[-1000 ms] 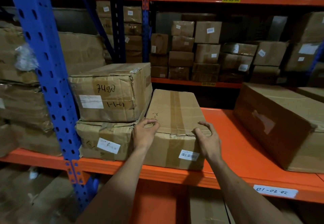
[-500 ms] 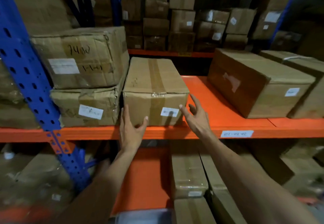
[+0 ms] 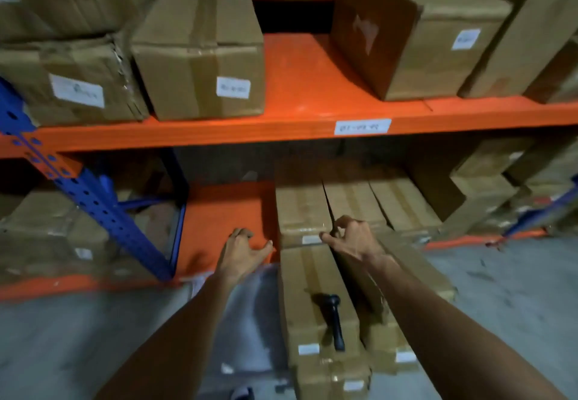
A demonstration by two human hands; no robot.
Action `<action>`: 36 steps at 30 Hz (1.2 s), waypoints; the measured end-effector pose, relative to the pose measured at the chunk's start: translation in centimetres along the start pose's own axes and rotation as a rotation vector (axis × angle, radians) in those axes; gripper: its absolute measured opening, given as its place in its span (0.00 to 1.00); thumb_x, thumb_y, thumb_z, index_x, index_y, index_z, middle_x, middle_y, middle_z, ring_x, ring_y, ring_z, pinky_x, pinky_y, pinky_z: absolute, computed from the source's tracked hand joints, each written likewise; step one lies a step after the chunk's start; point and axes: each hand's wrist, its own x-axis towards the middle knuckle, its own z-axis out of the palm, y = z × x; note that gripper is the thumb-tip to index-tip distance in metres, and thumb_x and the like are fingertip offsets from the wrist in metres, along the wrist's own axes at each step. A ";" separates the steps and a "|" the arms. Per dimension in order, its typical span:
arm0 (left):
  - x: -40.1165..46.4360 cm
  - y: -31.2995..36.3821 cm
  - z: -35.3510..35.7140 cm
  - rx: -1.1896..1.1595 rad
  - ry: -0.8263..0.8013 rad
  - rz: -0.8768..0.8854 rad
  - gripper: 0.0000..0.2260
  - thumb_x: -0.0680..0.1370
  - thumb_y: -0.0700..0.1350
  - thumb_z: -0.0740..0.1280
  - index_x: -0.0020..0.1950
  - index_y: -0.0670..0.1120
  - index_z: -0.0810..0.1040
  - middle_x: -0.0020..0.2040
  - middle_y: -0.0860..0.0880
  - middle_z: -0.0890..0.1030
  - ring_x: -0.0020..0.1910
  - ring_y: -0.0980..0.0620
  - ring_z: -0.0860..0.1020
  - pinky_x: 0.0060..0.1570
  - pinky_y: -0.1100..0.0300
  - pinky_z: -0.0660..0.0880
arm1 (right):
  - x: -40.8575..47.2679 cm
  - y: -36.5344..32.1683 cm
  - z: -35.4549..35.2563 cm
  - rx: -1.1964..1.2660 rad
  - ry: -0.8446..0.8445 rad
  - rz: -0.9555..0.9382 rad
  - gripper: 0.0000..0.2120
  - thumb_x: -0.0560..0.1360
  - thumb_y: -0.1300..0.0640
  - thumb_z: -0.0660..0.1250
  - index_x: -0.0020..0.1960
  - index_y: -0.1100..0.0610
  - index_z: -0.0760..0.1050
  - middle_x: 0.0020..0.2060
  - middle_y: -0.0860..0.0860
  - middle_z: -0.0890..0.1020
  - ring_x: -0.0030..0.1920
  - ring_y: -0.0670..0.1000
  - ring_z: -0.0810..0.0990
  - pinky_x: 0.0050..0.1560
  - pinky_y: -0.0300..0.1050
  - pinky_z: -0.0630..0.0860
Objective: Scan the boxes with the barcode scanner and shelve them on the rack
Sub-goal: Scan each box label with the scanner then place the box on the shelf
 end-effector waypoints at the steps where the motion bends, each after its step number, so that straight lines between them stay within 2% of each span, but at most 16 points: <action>1: -1.2 -0.4 1.7 0.010 -0.021 -0.010 0.25 0.71 0.57 0.74 0.59 0.40 0.79 0.57 0.43 0.80 0.58 0.44 0.78 0.58 0.56 0.73 | -0.7 2.0 0.8 -0.003 -0.022 0.010 0.28 0.73 0.35 0.70 0.64 0.52 0.78 0.52 0.54 0.84 0.49 0.54 0.83 0.52 0.50 0.83; 3: -3.3 -1.4 4.9 0.034 -0.061 -0.024 0.25 0.70 0.59 0.73 0.58 0.41 0.80 0.56 0.43 0.81 0.57 0.43 0.79 0.57 0.56 0.74 | -1.9 5.5 2.7 -0.011 -0.071 0.047 0.28 0.73 0.35 0.71 0.65 0.52 0.77 0.52 0.55 0.84 0.51 0.56 0.83 0.52 0.48 0.82; 7: -6.4 -4.2 11.6 0.089 -0.193 -0.021 0.27 0.71 0.60 0.72 0.60 0.41 0.79 0.58 0.43 0.80 0.58 0.43 0.78 0.56 0.54 0.74 | -3.3 12.0 7.8 -0.047 -0.159 0.142 0.34 0.70 0.29 0.68 0.68 0.50 0.74 0.57 0.58 0.84 0.57 0.61 0.83 0.57 0.56 0.82; 11: -7.8 -7.6 17.9 0.141 -0.335 -0.004 0.32 0.70 0.66 0.68 0.60 0.41 0.78 0.57 0.44 0.79 0.59 0.44 0.77 0.55 0.55 0.74 | -3.2 16.4 13.5 -0.051 -0.217 0.189 0.34 0.75 0.34 0.69 0.74 0.50 0.68 0.63 0.61 0.81 0.62 0.63 0.81 0.61 0.54 0.78; 16: -7.2 -13.3 25.8 0.193 -0.384 0.091 0.22 0.73 0.62 0.68 0.54 0.44 0.79 0.53 0.48 0.78 0.56 0.46 0.77 0.54 0.57 0.75 | -0.5 19.9 20.7 -0.008 -0.189 0.182 0.35 0.77 0.39 0.70 0.78 0.49 0.61 0.66 0.61 0.76 0.63 0.65 0.79 0.61 0.55 0.77; 20: -5.9 -17.0 30.8 0.200 -0.392 0.212 0.28 0.75 0.62 0.65 0.64 0.42 0.75 0.63 0.46 0.75 0.61 0.44 0.75 0.61 0.54 0.73 | 2.3 21.7 25.6 -0.012 -0.120 0.206 0.38 0.78 0.39 0.69 0.80 0.46 0.54 0.70 0.58 0.70 0.67 0.65 0.76 0.62 0.57 0.74; 22: -5.4 -18.3 32.5 0.185 -0.387 0.273 0.27 0.77 0.60 0.65 0.67 0.42 0.74 0.66 0.45 0.74 0.64 0.45 0.74 0.64 0.54 0.72 | 3.3 22.5 27.2 -0.006 -0.098 0.232 0.40 0.78 0.38 0.69 0.81 0.44 0.51 0.71 0.59 0.68 0.67 0.65 0.75 0.63 0.58 0.74; 25: -5.0 -20.3 34.9 0.145 -0.406 0.345 0.23 0.79 0.55 0.67 0.68 0.41 0.74 0.68 0.45 0.74 0.67 0.46 0.72 0.67 0.54 0.69 | 4.2 24.0 29.1 0.025 -0.080 0.256 0.39 0.78 0.40 0.70 0.81 0.43 0.52 0.70 0.60 0.71 0.66 0.65 0.77 0.64 0.60 0.76; 30: -5.5 -23.1 37.0 -0.072 -0.269 0.372 0.16 0.78 0.51 0.71 0.61 0.44 0.77 0.61 0.51 0.76 0.60 0.50 0.75 0.61 0.52 0.73 | 4.3 25.6 30.9 0.147 0.018 0.250 0.34 0.79 0.46 0.70 0.79 0.45 0.56 0.66 0.58 0.79 0.64 0.63 0.79 0.65 0.64 0.77; 34: -5.1 -23.3 37.0 -0.037 -0.263 0.396 0.15 0.77 0.52 0.70 0.60 0.46 0.76 0.61 0.52 0.75 0.61 0.49 0.72 0.65 0.46 0.68 | 2.2 25.5 31.1 0.307 0.085 0.243 0.33 0.79 0.46 0.69 0.79 0.46 0.59 0.65 0.56 0.81 0.65 0.61 0.80 0.67 0.60 0.76; 36: -4.9 -23.2 36.9 -0.072 -0.322 0.375 0.17 0.78 0.51 0.69 0.62 0.46 0.73 0.63 0.51 0.71 0.63 0.53 0.69 0.67 0.49 0.68 | 0.6 25.5 31.1 0.442 0.112 0.273 0.31 0.78 0.48 0.70 0.78 0.43 0.61 0.63 0.51 0.80 0.63 0.57 0.80 0.67 0.57 0.76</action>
